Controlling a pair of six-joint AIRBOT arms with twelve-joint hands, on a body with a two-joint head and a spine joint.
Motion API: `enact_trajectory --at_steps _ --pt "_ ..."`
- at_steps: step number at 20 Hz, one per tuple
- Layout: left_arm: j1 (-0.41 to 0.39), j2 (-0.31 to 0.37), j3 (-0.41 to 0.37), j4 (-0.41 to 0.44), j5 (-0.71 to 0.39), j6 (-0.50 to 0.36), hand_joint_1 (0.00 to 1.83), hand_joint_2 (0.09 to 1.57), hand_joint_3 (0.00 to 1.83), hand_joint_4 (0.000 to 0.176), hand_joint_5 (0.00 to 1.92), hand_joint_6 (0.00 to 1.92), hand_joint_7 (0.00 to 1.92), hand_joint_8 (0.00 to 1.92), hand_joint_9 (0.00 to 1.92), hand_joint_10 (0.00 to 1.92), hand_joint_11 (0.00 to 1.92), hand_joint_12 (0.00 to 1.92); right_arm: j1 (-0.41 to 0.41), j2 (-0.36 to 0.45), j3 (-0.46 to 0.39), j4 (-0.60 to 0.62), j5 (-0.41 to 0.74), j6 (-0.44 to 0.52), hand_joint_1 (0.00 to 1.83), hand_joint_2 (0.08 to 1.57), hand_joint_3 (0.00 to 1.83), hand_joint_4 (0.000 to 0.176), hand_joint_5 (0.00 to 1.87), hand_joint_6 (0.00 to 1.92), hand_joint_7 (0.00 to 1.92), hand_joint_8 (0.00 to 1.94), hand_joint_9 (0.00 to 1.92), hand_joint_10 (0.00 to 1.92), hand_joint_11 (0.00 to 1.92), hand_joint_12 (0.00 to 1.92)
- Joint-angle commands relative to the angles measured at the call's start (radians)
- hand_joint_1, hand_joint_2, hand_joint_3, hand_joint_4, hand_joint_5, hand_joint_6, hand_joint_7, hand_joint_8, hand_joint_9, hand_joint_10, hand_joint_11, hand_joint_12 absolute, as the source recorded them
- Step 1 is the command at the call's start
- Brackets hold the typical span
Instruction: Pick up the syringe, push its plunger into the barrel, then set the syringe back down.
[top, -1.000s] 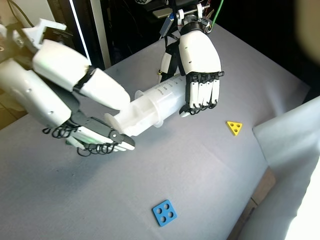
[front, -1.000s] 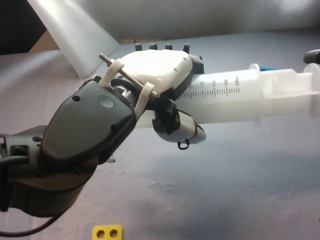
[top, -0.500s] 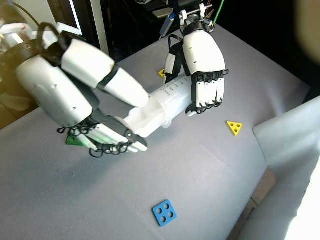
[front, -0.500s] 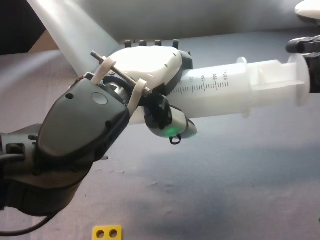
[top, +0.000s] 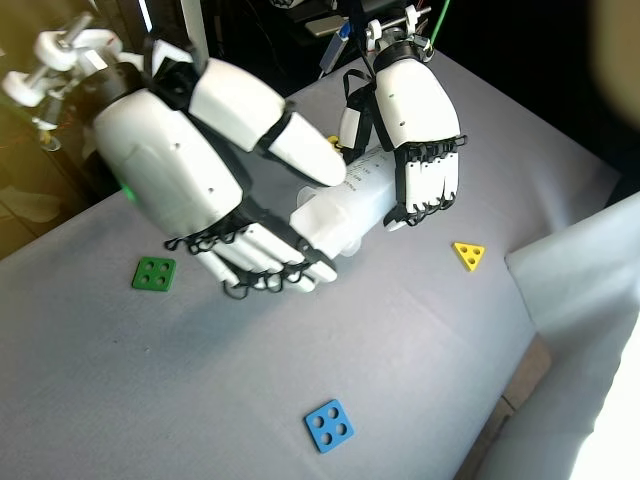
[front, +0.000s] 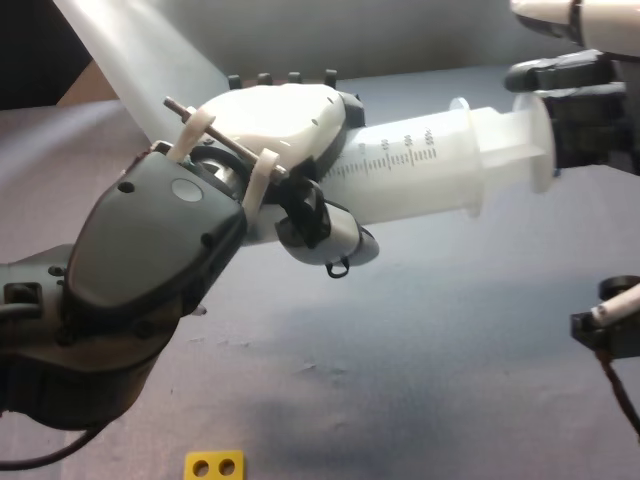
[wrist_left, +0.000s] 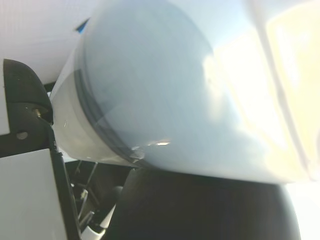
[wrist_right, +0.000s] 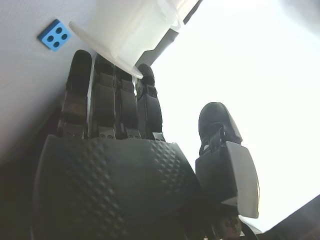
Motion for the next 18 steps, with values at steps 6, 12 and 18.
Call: enact_trajectory --at_steps 6,12,18 --pt "-0.024 -0.016 -0.014 0.114 0.038 -0.018 1.35 1.22 0.0 0.0 0.68 1.25 0.83 1.29 0.72 1.54 0.46 1.54 0.02 -0.09 -0.011 -0.028 0.184 0.019 0.0 1.24 0.0 0.0 0.4 0.01 0.38 0.01 0.32 0.01 0.0 0.81" --pt "-0.024 -0.014 -0.015 0.115 0.038 -0.018 1.35 1.22 0.0 0.0 0.7 1.23 0.82 1.32 0.72 1.54 0.5 1.56 0.023 -0.128 -0.011 -0.034 0.189 0.011 0.0 1.25 0.0 0.0 0.38 0.0 0.36 0.0 0.3 0.0 0.0 0.77" --pt "-0.025 -0.014 -0.015 0.115 0.038 -0.018 1.34 1.23 0.0 0.0 0.66 1.28 0.81 1.35 0.7 1.55 0.49 1.53 0.021 0.042 -0.052 -0.033 0.187 -0.069 0.0 1.24 0.0 0.0 0.41 0.01 0.38 0.0 0.31 0.0 0.0 0.77"
